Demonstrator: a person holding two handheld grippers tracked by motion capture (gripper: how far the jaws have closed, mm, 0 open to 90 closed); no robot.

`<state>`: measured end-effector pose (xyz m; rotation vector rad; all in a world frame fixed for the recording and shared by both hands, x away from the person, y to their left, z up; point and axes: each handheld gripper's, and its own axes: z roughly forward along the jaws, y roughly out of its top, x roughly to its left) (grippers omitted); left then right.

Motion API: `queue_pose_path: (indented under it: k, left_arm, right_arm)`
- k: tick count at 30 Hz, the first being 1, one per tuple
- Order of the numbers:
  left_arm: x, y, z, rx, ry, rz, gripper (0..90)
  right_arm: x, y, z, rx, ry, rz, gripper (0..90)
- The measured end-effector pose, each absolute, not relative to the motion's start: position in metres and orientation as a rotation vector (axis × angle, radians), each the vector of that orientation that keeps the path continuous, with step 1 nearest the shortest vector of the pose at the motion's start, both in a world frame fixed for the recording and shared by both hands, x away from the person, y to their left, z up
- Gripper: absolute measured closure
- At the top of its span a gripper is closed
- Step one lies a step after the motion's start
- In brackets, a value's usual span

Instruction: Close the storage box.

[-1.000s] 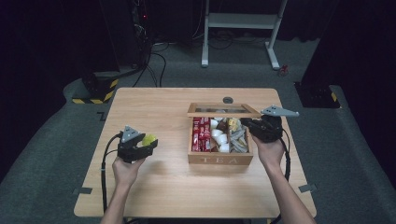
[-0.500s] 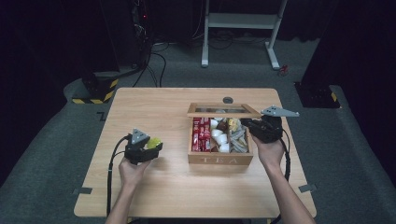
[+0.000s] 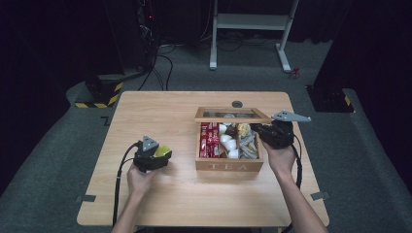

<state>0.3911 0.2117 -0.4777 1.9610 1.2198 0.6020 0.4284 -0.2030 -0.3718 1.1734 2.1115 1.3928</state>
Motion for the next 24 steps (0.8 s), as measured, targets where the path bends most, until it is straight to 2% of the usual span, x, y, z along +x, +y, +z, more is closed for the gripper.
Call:
queue_pose_path:
  k: [8,14,24]
  left_arm:
    - [0.392,0.209,-0.481,1.988,1.2,0.592,37.7]
    - [0.392,0.209,-0.48,1.975,1.193,0.58,31.5]
    - [0.382,0.229,-0.469,1.872,1.221,0.598,31.4]
  right_arm:
    - [0.429,-0.203,-0.372,1.175,2.113,1.394,87.8]
    - [0.429,-0.203,-0.372,1.175,2.113,1.392,87.7]
    - [0.428,-0.203,-0.373,1.176,2.111,1.4,87.6]
